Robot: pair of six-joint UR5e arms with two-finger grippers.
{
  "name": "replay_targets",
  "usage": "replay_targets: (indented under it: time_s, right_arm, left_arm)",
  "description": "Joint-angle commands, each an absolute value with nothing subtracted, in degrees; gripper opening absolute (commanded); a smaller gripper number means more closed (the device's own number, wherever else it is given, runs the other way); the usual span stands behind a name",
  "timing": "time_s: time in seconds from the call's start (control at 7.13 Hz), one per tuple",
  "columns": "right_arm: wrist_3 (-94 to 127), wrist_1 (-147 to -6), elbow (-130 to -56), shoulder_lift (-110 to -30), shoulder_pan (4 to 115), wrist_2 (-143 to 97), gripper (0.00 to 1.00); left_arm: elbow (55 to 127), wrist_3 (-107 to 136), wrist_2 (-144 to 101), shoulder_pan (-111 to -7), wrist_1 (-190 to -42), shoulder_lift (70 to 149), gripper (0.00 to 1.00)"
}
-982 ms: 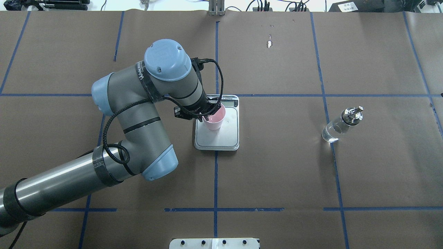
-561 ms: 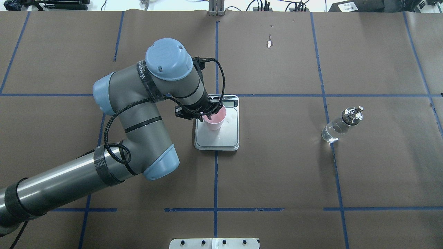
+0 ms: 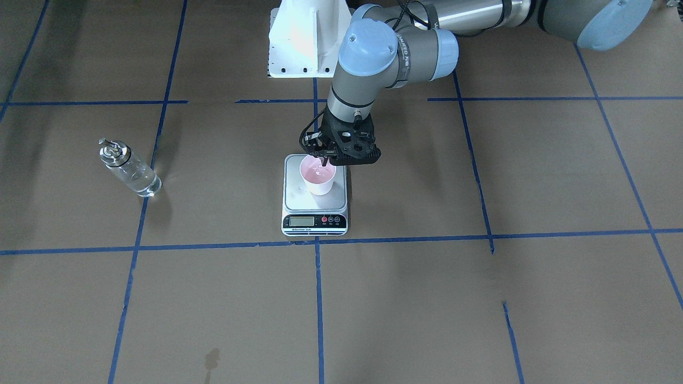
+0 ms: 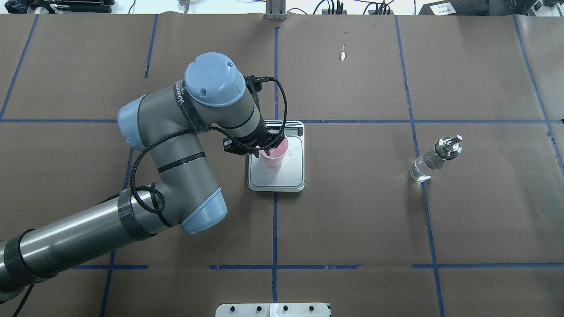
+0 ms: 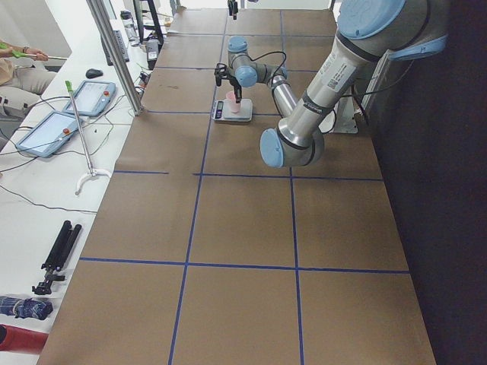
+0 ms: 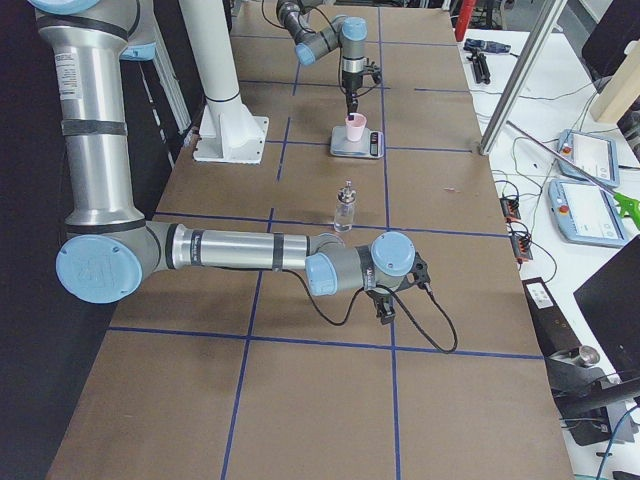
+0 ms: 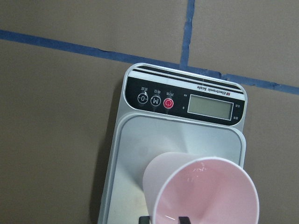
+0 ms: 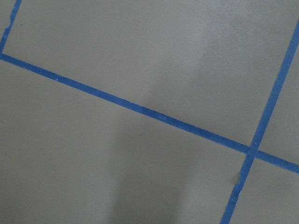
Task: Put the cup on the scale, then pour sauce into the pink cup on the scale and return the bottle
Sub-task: 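Release the cup and lift the left gripper away while the right arm approaches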
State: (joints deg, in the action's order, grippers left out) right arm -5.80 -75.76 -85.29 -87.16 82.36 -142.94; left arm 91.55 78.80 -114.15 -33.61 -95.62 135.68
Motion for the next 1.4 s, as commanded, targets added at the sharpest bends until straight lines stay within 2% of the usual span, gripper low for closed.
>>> replay_targets:
  time_s: [0.0, 0.14, 0.28, 0.42, 0.56, 0.84, 0.98, 1.26]
  right_arm:
    - [-5.4, -75.8, -85.5, -86.7, 82.4, -143.0, 1.00]
    - [-3.9, -75.7, -86.0, -86.4, 82.2, -143.8, 1.00]
    - [-2.0, -75.6, -86.3, -86.3, 82.1, -147.2, 1.00]
    - [1.6, -73.2, -87.4, -86.1, 81.8, -149.2, 1.00]
    - [9.5, -64.7, -87.9, -86.1, 79.3, -149.2, 1.00]
    - [37.7, -37.8, -87.8, -86.7, 69.8, -141.7, 1.00]
    - [43.4, -26.6, -87.5, -87.8, 64.0, -135.9, 1.00]
    - [47.1, -14.5, -87.5, -94.1, 62.8, -131.8, 1.00]
  left_arm:
    - [103.4, 78.8, -114.3, -37.1, -95.1, 128.9, 0.51]
    - [112.0, 78.6, -114.3, -38.1, -95.1, 122.8, 0.51]
    - [116.1, 78.4, -115.0, -41.3, -95.0, 121.1, 0.51]
    - [116.9, 78.3, -115.6, -43.7, -95.1, 120.9, 0.51]
    - [116.5, 78.1, -115.7, -45.5, -95.2, 120.9, 0.51]
    - [115.5, 78.1, -115.6, -46.0, -95.4, 120.9, 0.51]
    - [115.2, 78.1, -115.5, -46.1, -95.5, 120.9, 0.51]
    - [112.7, 78.3, -115.5, -45.9, -97.1, 121.3, 0.52]
